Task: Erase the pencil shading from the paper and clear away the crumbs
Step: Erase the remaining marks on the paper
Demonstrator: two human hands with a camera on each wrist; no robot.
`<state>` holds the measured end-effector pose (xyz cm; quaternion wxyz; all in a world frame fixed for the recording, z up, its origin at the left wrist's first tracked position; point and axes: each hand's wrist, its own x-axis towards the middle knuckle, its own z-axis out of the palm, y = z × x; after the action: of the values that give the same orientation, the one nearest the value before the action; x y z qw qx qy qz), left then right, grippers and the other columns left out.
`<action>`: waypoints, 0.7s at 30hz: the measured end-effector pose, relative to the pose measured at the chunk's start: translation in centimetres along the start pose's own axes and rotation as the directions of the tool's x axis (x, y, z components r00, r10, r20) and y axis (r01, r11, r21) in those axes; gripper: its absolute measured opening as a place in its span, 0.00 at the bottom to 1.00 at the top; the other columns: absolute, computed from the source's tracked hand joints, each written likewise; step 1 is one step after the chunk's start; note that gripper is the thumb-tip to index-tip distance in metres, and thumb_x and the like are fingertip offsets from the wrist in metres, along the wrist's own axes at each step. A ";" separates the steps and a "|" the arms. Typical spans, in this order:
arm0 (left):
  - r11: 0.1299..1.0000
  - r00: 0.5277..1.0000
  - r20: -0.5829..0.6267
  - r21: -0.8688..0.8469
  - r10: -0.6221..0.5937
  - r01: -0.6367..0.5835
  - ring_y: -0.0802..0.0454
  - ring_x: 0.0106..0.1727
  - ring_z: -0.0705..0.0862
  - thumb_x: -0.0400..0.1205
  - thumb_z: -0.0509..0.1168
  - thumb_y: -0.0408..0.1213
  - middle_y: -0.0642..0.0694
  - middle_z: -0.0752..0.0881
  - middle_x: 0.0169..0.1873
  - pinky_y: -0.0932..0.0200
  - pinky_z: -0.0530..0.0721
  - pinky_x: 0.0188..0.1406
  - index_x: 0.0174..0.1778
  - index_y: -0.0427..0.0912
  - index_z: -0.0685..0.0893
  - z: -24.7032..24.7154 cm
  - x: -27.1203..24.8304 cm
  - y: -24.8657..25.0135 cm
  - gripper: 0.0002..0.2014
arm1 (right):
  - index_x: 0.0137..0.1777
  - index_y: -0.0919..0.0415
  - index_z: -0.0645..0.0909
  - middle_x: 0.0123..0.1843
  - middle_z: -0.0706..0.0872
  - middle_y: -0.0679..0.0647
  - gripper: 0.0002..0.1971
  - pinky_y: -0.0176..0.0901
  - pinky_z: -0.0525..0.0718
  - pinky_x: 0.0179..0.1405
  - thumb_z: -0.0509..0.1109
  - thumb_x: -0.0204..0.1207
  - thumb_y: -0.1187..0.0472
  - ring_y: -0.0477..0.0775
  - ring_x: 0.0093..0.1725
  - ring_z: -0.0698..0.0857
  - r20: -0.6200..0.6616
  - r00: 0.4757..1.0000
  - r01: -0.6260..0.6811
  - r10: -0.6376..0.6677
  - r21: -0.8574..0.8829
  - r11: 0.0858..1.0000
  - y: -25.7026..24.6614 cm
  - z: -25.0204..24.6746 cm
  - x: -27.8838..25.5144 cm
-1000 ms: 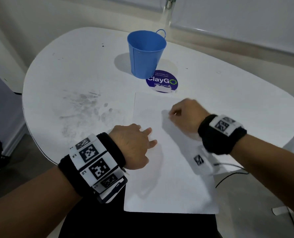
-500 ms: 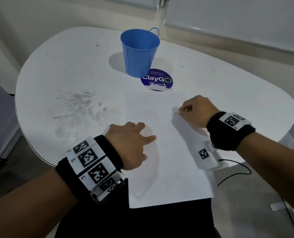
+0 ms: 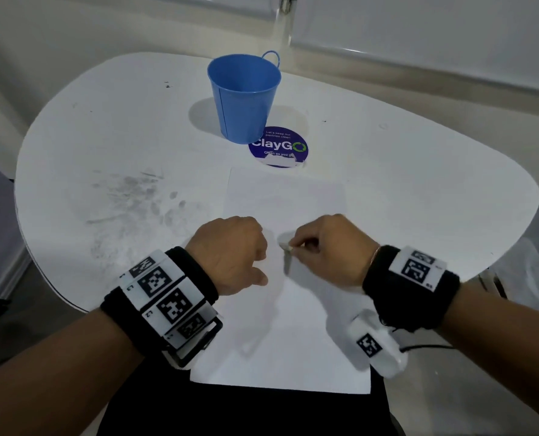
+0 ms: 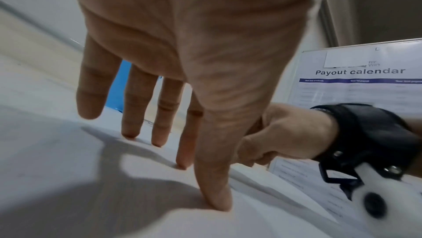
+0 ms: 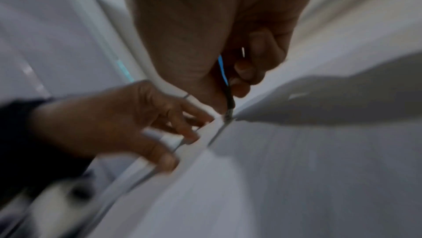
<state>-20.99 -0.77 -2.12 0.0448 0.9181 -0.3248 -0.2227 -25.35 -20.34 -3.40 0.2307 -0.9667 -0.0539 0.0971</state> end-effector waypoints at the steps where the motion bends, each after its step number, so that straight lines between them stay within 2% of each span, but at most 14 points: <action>1: 1.000 1.000 -0.003 -0.004 0.005 -0.005 0.52 0.64 0.82 0.79 0.73 0.57 0.58 0.77 0.71 0.50 0.81 0.64 0.69 0.54 0.82 0.0 0.0 -0.2 0.24 | 0.39 0.54 0.90 0.27 0.81 0.39 0.07 0.35 0.74 0.36 0.71 0.77 0.60 0.37 0.29 0.78 -0.023 0.999 -0.044 0.044 0.007 0.999 0.8 -0.7 0.6; 2: 1.000 1.000 0.012 -0.002 0.009 -0.009 0.52 0.65 0.81 0.80 0.73 0.57 0.57 0.75 0.72 0.50 0.80 0.64 0.75 0.56 0.77 0.0 0.0 -0.3 0.28 | 0.39 0.54 0.90 0.29 0.83 0.40 0.07 0.34 0.73 0.37 0.72 0.77 0.59 0.37 0.30 0.79 -0.099 0.986 -0.131 0.134 0.034 0.991 2.2 -1.6 1.6; 4: 0.999 0.998 0.059 0.030 0.017 -0.019 0.52 0.72 0.75 0.83 0.69 0.57 0.56 0.68 0.77 0.50 0.79 0.67 0.84 0.62 0.65 0.1 -0.1 -0.3 0.34 | 0.38 0.54 0.90 0.32 0.86 0.46 0.07 0.36 0.75 0.37 0.72 0.77 0.56 0.46 0.34 0.83 -0.214 0.936 -0.260 0.278 0.108 0.959 4.2 -3.0 2.7; 5: 0.998 0.997 0.076 0.051 0.018 -0.022 0.53 0.75 0.70 0.84 0.67 0.57 0.56 0.64 0.79 0.50 0.78 0.69 0.86 0.65 0.62 0.1 -0.1 -0.2 0.34 | 0.38 0.54 0.89 0.33 0.87 0.47 0.08 0.37 0.77 0.38 0.72 0.77 0.56 0.49 0.36 0.84 -0.221 0.935 -0.261 0.277 0.101 0.960 4.3 -3.0 2.5; 6: 0.997 0.996 0.089 0.069 0.021 -0.027 0.53 0.78 0.66 0.85 0.65 0.57 0.56 0.61 0.81 0.50 0.77 0.70 0.86 0.67 0.60 0.1 -0.2 -0.2 0.33 | 0.38 0.54 0.89 0.33 0.87 0.45 0.07 0.37 0.79 0.40 0.72 0.76 0.58 0.49 0.36 0.84 -0.177 0.959 -0.214 0.220 0.054 0.975 3.6 -2.5 2.1; 8: 0.995 0.993 0.110 0.090 0.028 -0.038 0.54 0.83 0.59 0.87 0.62 0.58 0.55 0.54 0.86 0.50 0.76 0.73 0.86 0.69 0.58 0.0 -0.2 -0.2 0.31 | 0.39 0.54 0.90 0.30 0.83 0.41 0.07 0.37 0.78 0.39 0.71 0.76 0.61 0.42 0.33 0.81 -0.017 0.997 -0.069 0.069 -0.017 0.997 1.2 -1.1 0.4; 9: 0.994 0.993 0.117 0.098 0.030 -0.041 0.53 0.85 0.56 0.87 0.61 0.58 0.56 0.51 0.87 0.49 0.74 0.75 0.86 0.70 0.57 0.0 -0.3 -0.3 0.31 | 0.40 0.54 0.90 0.30 0.83 0.40 0.07 0.37 0.78 0.39 0.71 0.76 0.61 0.41 0.33 0.80 0.019 0.998 -0.057 0.058 -0.023 0.998 1.0 -1.1 0.1; 11: 0.993 0.992 0.120 0.106 0.035 -0.048 0.53 0.86 0.52 0.87 0.60 0.58 0.57 0.48 0.88 0.48 0.73 0.77 0.86 0.71 0.56 0.0 -0.2 -0.4 0.31 | 0.41 0.55 0.91 0.34 0.87 0.43 0.06 0.36 0.76 0.40 0.72 0.76 0.60 0.46 0.37 0.84 -0.077 0.979 -0.188 0.187 -0.003 0.982 3.3 -2.8 1.6; 13: 0.992 0.992 0.123 0.115 0.035 -0.049 0.54 0.87 0.51 0.88 0.60 0.59 0.58 0.47 0.89 0.47 0.72 0.77 0.86 0.71 0.55 0.0 -0.2 -0.4 0.31 | 0.40 0.55 0.90 0.37 0.88 0.47 0.07 0.36 0.77 0.40 0.71 0.76 0.60 0.51 0.40 0.86 -0.207 0.920 -0.327 0.333 0.064 0.943 5.4 -4.3 2.6; 14: 0.992 0.991 0.127 0.118 0.035 -0.050 0.54 0.87 0.50 0.88 0.60 0.59 0.58 0.47 0.89 0.47 0.72 0.78 0.86 0.72 0.55 0.0 -0.2 -0.3 0.31 | 0.40 0.55 0.90 0.36 0.88 0.46 0.08 0.36 0.77 0.40 0.71 0.77 0.59 0.50 0.40 0.86 -0.217 0.916 -0.331 0.338 0.070 0.941 5.8 -4.2 2.3; 16: 0.992 0.990 0.137 0.119 0.034 -0.050 0.54 0.87 0.50 0.88 0.60 0.58 0.59 0.47 0.89 0.46 0.72 0.78 0.86 0.72 0.55 -0.1 -0.2 -0.3 0.31 | 0.38 0.54 0.89 0.31 0.85 0.40 0.07 0.36 0.75 0.39 0.71 0.76 0.60 0.40 0.34 0.82 -0.119 0.971 -0.212 0.208 -0.021 0.977 4.7 -2.9 1.0; 18: 0.991 0.989 0.142 0.126 0.035 -0.053 0.54 0.87 0.51 0.88 0.60 0.58 0.58 0.47 0.89 0.47 0.73 0.77 0.86 0.72 0.55 -0.2 -0.2 -0.4 0.31 | 0.39 0.53 0.90 0.29 0.82 0.38 0.06 0.37 0.75 0.38 0.73 0.76 0.58 0.37 0.31 0.79 -0.035 0.990 -0.138 0.137 -0.041 0.990 3.7 -2.3 -0.4; 19: 0.990 0.989 0.142 0.134 0.035 -0.054 0.54 0.87 0.51 0.88 0.60 0.58 0.58 0.47 0.89 0.47 0.73 0.77 0.86 0.72 0.56 -0.2 -0.2 -0.4 0.31 | 0.40 0.53 0.91 0.31 0.84 0.39 0.06 0.36 0.76 0.39 0.74 0.77 0.58 0.38 0.32 0.80 -0.056 0.982 -0.183 0.181 -0.029 0.983 4.4 -2.9 -0.1; 21: 0.988 0.989 0.142 0.144 0.032 -0.052 0.53 0.87 0.52 0.88 0.60 0.58 0.57 0.48 0.89 0.46 0.74 0.76 0.86 0.71 0.56 -0.2 -0.2 -0.2 0.31 | 0.44 0.55 0.91 0.37 0.88 0.46 0.06 0.37 0.78 0.45 0.73 0.77 0.57 0.48 0.39 0.84 -0.167 0.942 -0.289 0.291 0.035 0.957 5.8 -4.1 0.5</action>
<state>-20.92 -0.47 -1.88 -0.0411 0.8940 -0.3619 -0.2609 -23.65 -27.26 -2.53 0.2227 -0.9676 0.1096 0.0473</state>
